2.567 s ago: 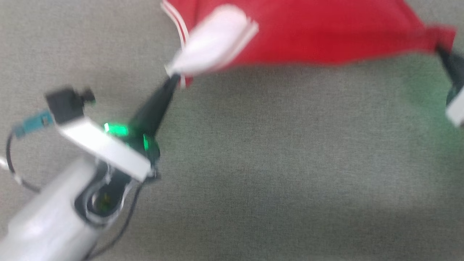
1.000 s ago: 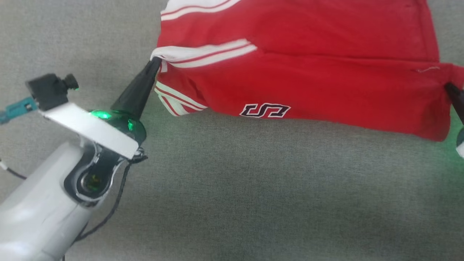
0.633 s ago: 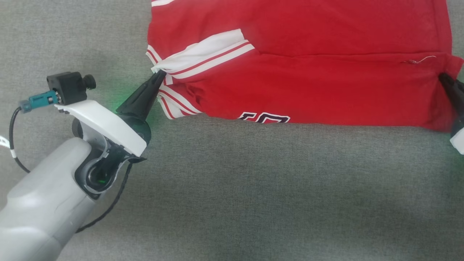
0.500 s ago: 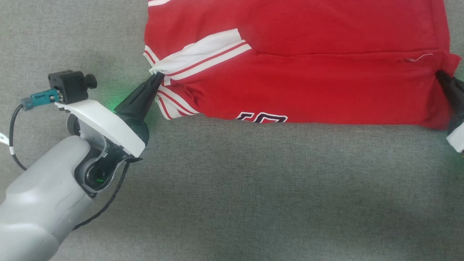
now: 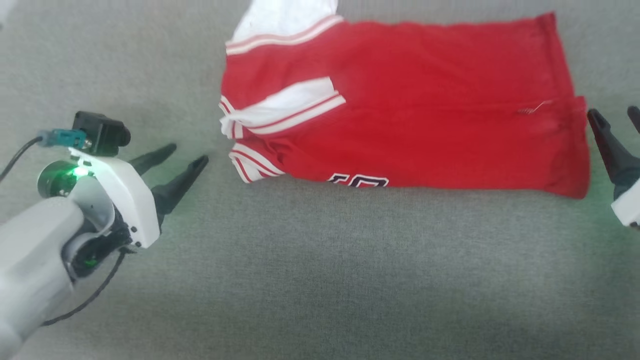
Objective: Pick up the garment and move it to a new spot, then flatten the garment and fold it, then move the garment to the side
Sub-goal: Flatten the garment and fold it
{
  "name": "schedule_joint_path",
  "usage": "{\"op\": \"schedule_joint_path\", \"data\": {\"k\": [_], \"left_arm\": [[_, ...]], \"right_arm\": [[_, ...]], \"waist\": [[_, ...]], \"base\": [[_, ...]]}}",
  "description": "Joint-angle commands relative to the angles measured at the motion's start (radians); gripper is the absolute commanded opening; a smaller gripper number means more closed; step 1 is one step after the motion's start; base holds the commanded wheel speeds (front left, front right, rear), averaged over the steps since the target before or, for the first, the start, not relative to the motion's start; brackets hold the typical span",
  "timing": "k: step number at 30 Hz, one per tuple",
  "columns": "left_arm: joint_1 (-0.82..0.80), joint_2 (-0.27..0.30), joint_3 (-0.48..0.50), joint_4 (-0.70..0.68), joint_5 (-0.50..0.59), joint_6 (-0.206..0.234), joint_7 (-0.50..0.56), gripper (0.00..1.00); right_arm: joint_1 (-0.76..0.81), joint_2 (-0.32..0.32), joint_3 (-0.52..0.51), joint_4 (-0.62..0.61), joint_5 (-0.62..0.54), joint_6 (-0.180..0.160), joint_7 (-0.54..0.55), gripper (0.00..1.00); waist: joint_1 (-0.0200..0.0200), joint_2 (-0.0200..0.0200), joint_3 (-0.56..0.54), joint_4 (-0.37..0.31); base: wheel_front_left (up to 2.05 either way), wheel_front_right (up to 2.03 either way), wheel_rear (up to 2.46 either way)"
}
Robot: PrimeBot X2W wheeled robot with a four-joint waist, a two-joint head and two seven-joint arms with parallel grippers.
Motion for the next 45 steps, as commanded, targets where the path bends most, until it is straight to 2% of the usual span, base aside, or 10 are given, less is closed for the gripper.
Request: {"op": "schedule_joint_path", "data": {"k": [1, 7, 17, 23, 24, 25, 27, 28, 36, 45], "left_arm": [[-0.026, 0.012, -0.013, -0.02, -0.009, 0.001, 0.033, 1.0], [-0.091, 0.033, -0.061, -0.091, -0.076, 0.001, 0.254, 1.0], [-0.164, -0.067, -0.064, 0.091, -0.214, 0.003, 0.515, 1.0], [-0.163, -0.122, -0.063, 0.119, -0.281, 0.002, 0.602, 1.0], [-0.159, -0.124, -0.064, 0.114, -0.289, 0.001, 0.613, 0.9], [-0.154, -0.123, -0.067, 0.109, -0.295, 0.001, 0.628, 0.71], [-0.143, -0.118, -0.075, 0.101, -0.293, 0.001, 0.647, 0.27], [-0.14, -0.115, -0.077, 0.098, -0.291, 0.001, 0.651, 0.0], [-0.133, -0.111, -0.063, 0.08, -0.279, 0.001, 0.62, 0.0], [-0.148, -0.129, -0.051, 0.045, -0.256, 0.001, 0.576, 0.0]], "right_arm": [[0.018, 0.0, -0.008, -0.005, 0.009, -0.002, -0.013, 1.0], [0.049, -0.006, -0.013, -0.045, 0.017, -0.002, -0.01, 1.0], [0.01, 0.0, -0.01, -0.144, -0.001, -0.002, 0.008, 1.0], [0.02, 0.015, -0.022, -0.158, -0.012, -0.002, 0.008, 1.0], [0.024, 0.017, -0.023, -0.158, -0.012, -0.002, 0.008, 1.0], [0.026, 0.019, -0.024, -0.16, -0.013, -0.002, 0.008, 1.0], [0.029, 0.021, -0.026, -0.161, -0.014, -0.002, 0.008, 1.0], [0.03, 0.021, -0.026, -0.162, -0.015, -0.002, 0.01, 1.0], [0.043, -0.018, 0.028, -0.17, -0.01, -0.002, 0.117, 1.0], [-0.002, -0.089, 0.141, -0.148, 0.005, -0.001, 0.436, 1.0]], "waist": [[0.0, 0.0, -0.053, 0.002], [0.0, 0.0, -0.074, -0.012], [0.0, 0.0, -0.003, -0.095], [0.0, 0.0, 0.017, -0.124], [0.0, 0.0, 0.018, -0.127], [0.0, 0.0, 0.019, -0.129], [0.0, 0.0, 0.021, -0.132], [0.0, 0.0, 0.022, -0.133], [0.0, 0.0, 0.027, -0.122], [0.0, 0.0, 0.053, -0.086]], "base": [[0.0, 0.0, 0.0], [0.0, 0.0, 0.0], [0.0, 0.0, 0.0], [0.0, 0.0, 0.0], [0.0, 0.0, 0.0], [0.0, 0.0, 0.0], [0.0, 0.0, 0.0], [0.0, 0.0, 0.0], [0.0, 0.0, 0.0], [0.0, 0.0, 0.0]]}}
